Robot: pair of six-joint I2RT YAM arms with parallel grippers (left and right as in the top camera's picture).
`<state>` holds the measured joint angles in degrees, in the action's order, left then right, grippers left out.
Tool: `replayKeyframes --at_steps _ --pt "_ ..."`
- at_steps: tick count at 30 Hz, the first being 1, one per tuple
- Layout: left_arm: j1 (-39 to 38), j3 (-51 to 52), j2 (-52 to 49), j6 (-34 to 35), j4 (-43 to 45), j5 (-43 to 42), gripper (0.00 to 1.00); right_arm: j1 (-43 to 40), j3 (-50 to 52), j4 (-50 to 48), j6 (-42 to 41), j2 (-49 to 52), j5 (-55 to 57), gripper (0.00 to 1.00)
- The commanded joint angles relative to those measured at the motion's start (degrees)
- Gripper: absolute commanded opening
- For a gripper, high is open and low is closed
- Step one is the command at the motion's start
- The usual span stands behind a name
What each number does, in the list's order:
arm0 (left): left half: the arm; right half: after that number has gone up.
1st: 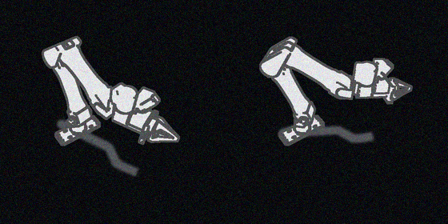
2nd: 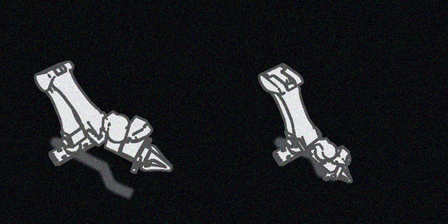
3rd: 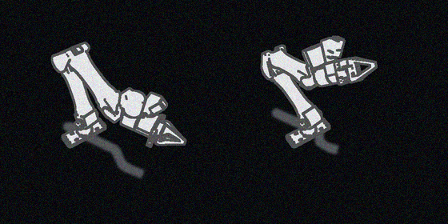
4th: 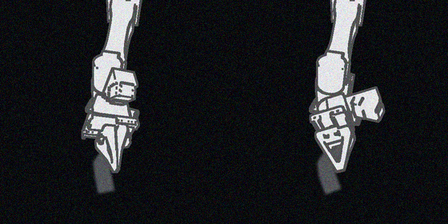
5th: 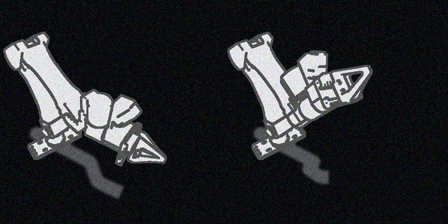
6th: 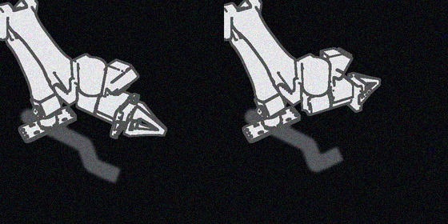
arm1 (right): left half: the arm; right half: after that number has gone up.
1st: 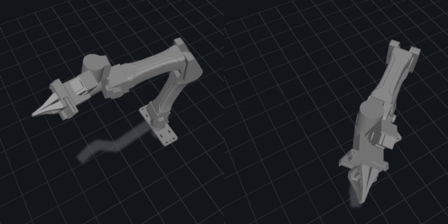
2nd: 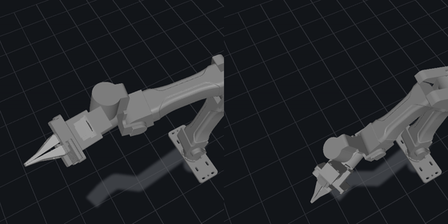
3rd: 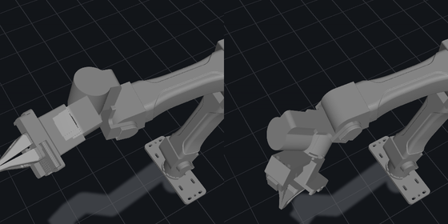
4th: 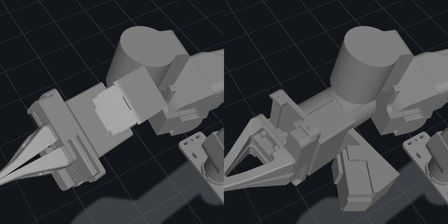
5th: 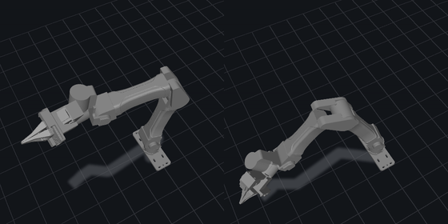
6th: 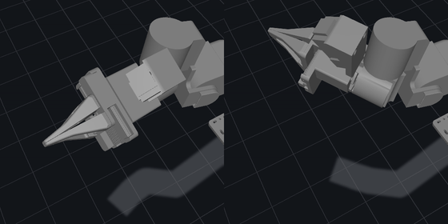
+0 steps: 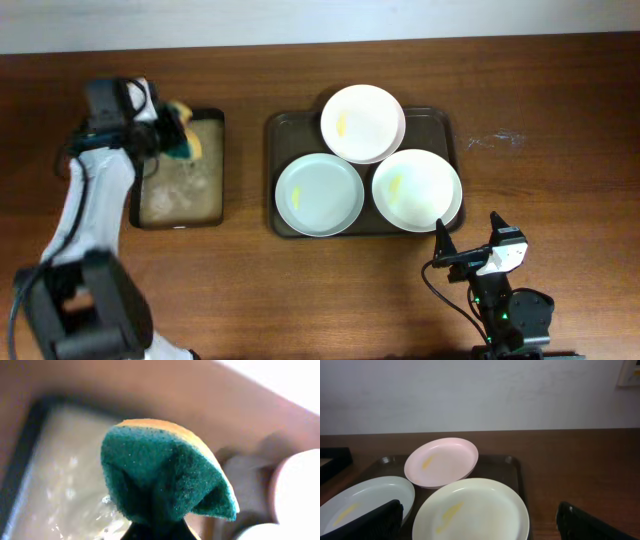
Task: Clean dirty plates on tray and stack at the side
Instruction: 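Lift the sponge with the left gripper out of the water, then move the sponge with the left gripper onto the light blue plate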
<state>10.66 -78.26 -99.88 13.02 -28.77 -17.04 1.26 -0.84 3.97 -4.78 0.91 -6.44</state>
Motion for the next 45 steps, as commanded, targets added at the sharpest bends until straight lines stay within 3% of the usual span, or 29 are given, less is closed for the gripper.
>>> replayKeyframes --at_steps 1,6,11,13,15,20,24,26,30,34,36,39,42,45 --pt "0.39 -1.55 7.30 -1.16 0.66 4.44 0.00 -0.24 0.52 0.04 -0.63 -0.44 0.52 0.98" --pt "0.68 7.08 -1.99 -2.64 5.46 6.05 0.00 -0.24 0.52 0.04 -0.66 -0.44 0.52 0.98" --pt "1.05 3.34 5.99 -2.62 7.21 -5.46 0.00 -0.24 0.52 0.04 -0.63 -0.44 0.52 0.98" --pt "1.07 3.34 9.70 -2.64 9.16 -1.90 0.00 -0.24 0.52 0.04 -0.66 -0.44 0.52 0.98" --pt "1.01 4.52 8.70 -2.64 7.89 8.90 0.00 -0.24 0.52 0.04 -0.63 -0.44 0.52 0.98" --pt "1.03 10.19 -4.39 -2.89 6.60 10.60 0.00 -0.24 0.52 0.04 -0.66 -0.44 0.52 0.98" --pt "1.03 6.86 4.57 -2.86 6.56 3.17 0.00 -0.24 0.52 0.04 -0.66 -0.44 0.52 0.98" --pt "0.90 5.55 13.90 -2.75 7.30 -3.96 0.00 -0.24 0.52 0.04 -0.66 -0.44 0.52 0.99" --pt "-0.76 5.57 25.20 1.11 3.43 -4.68 0.00 -0.24 0.52 0.04 -0.66 -0.44 0.52 0.98" --pt "-9.88 6.40 24.06 10.86 -5.11 -4.66 0.00 -0.24 0.52 0.04 -0.66 -0.44 0.52 0.98" --pt "-18.75 6.93 19.96 11.23 -7.04 -4.13 0.00 -0.24 0.52 0.04 -0.63 -0.44 0.52 0.98" --pt "-34.25 6.93 9.77 16.98 -4.70 9.79 0.00 -0.24 0.52 0.04 -0.66 -0.44 0.52 0.98" --pt "-41.24 6.93 3.17 18.78 -1.05 13.88 0.00 -0.24 0.52 0.04 -0.66 -0.44 0.52 0.98" --pt "-46.64 6.93 -3.45 25.92 0.81 24.06 0.00 -0.24 0.52 0.04 -0.63 -0.44 0.52 0.98"
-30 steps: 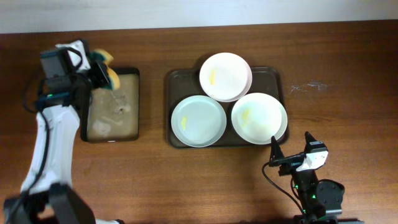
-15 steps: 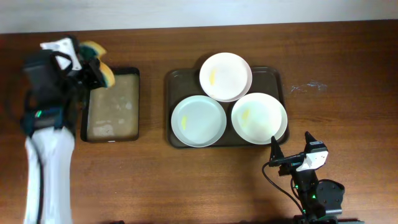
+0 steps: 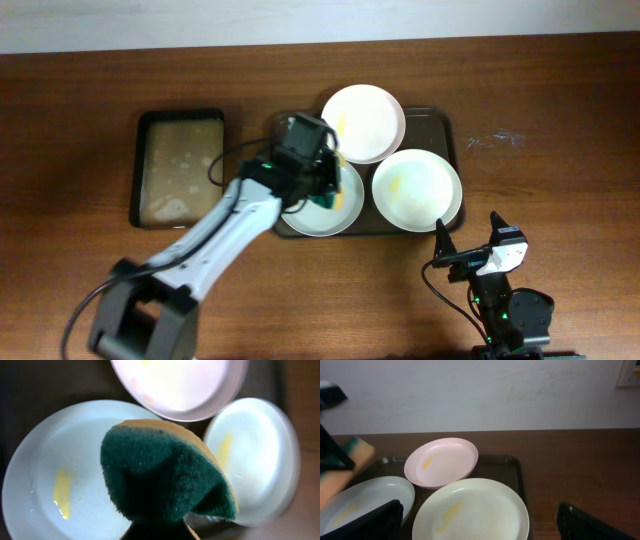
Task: Clean dirty plates on tray and stack at the side
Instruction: 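Move the sponge with the left gripper onto the light blue plate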
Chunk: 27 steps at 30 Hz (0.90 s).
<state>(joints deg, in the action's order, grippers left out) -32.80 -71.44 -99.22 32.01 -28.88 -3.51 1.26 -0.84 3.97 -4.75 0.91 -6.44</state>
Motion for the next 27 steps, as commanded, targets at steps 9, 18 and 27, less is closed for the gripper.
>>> replayKeyframes --at_steps 9,18,27 --pt "-3.89 0.02 -10.84 8.20 5.75 15.32 0.70 -0.24 0.52 0.04 -0.68 -0.44 0.52 0.98" --pt "4.72 0.04 12.50 5.29 -6.54 14.91 0.64 -0.24 0.52 0.04 -0.68 -0.44 0.52 0.98" --pt "11.21 0.11 18.29 5.27 -26.77 14.71 0.99 0.59 0.04 -43.43 -30.69 -0.44 -38.71 0.98"
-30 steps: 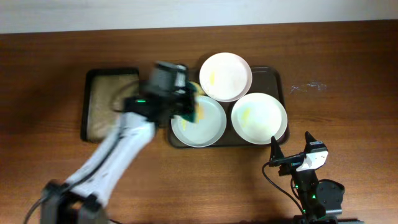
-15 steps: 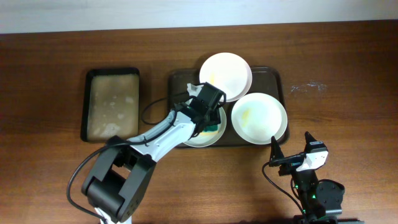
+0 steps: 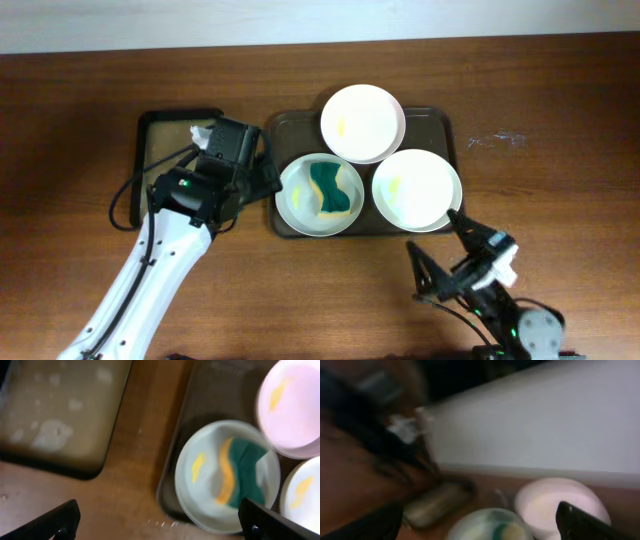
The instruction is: Clean dirty plates on tray and stack at the side
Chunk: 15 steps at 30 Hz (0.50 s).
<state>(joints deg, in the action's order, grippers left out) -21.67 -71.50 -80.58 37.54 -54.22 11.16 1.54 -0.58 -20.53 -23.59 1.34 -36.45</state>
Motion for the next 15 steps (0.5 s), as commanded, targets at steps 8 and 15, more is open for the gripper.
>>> replayKeyframes --at_steps 8,15 --pt "0.09 0.17 -0.35 -0.24 -2.05 -0.04 1.00 -2.84 -54.14 52.46 18.73 26.97 16.48 0.98" --pt "0.09 0.17 -0.35 -0.26 -2.08 -1.53 0.99 -2.19 -77.88 74.64 18.71 74.03 -6.88 0.85"
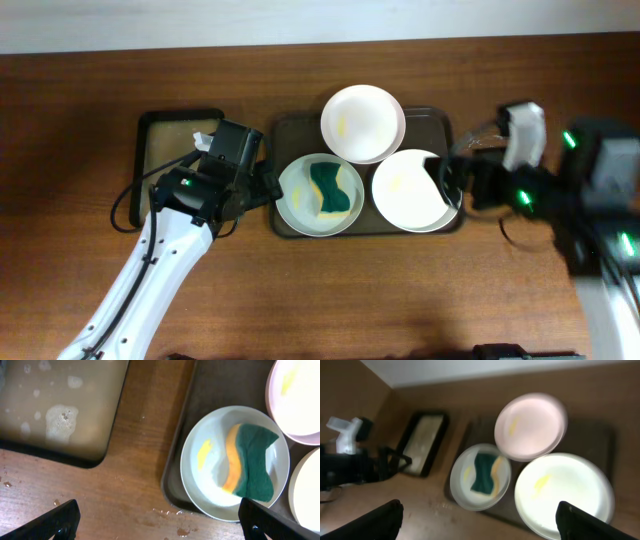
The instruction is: Clean dirty plates on tray and stack at the side
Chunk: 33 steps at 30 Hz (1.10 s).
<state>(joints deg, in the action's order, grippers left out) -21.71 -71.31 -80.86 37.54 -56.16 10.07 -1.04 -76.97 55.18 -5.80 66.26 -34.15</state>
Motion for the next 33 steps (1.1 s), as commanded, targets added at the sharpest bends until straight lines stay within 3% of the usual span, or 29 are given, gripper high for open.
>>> replayKeyframes --at_steps 1,4,7,9,11,13,19,28,31,33 --pt "0.13 -0.02 -0.07 -0.24 -0.13 -0.44 0.99 1.33 -1.49 -1.81 1.14 13.33 -8.44 0.85" --pt "0.13 -0.02 -0.07 -0.24 -0.13 -0.42 1.00 7.37 -1.49 -5.79 0.74 24.02 1.11 0.85" --pt "0.13 -0.02 -0.07 -0.24 -0.11 -1.29 0.99 14.71 -1.49 -12.76 -5.66 32.24 15.04 0.67" --pt "0.13 -0.02 -0.07 -0.24 -0.11 -1.27 0.99 18.43 -1.46 -18.78 -5.97 37.88 17.99 0.64" --pt "0.13 -0.02 -0.07 -0.26 -0.33 -1.29 0.99 19.91 -1.46 -21.73 -10.29 41.97 21.68 0.52" --pt "0.13 -0.02 -0.13 -0.26 -0.52 -2.16 0.99 20.31 -1.46 -24.02 -9.66 46.16 21.99 0.52" --pt "0.13 -0.02 -0.33 -0.26 -0.31 -2.16 0.99 20.28 -1.25 -20.44 -9.03 47.54 21.77 0.43" --pt "0.13 -0.02 -3.45 -0.26 -0.28 -2.36 0.99 21.75 2.03 -21.07 -9.03 47.54 20.55 0.42" --pt "0.13 -0.02 -3.69 -0.26 -0.28 -2.36 0.99 23.69 2.84 -21.75 -9.31 47.54 24.98 0.42" --pt "0.13 -0.02 -3.69 -0.26 -0.20 -2.36 0.95 23.69 2.84 -21.35 -9.77 47.54 24.24 0.31"
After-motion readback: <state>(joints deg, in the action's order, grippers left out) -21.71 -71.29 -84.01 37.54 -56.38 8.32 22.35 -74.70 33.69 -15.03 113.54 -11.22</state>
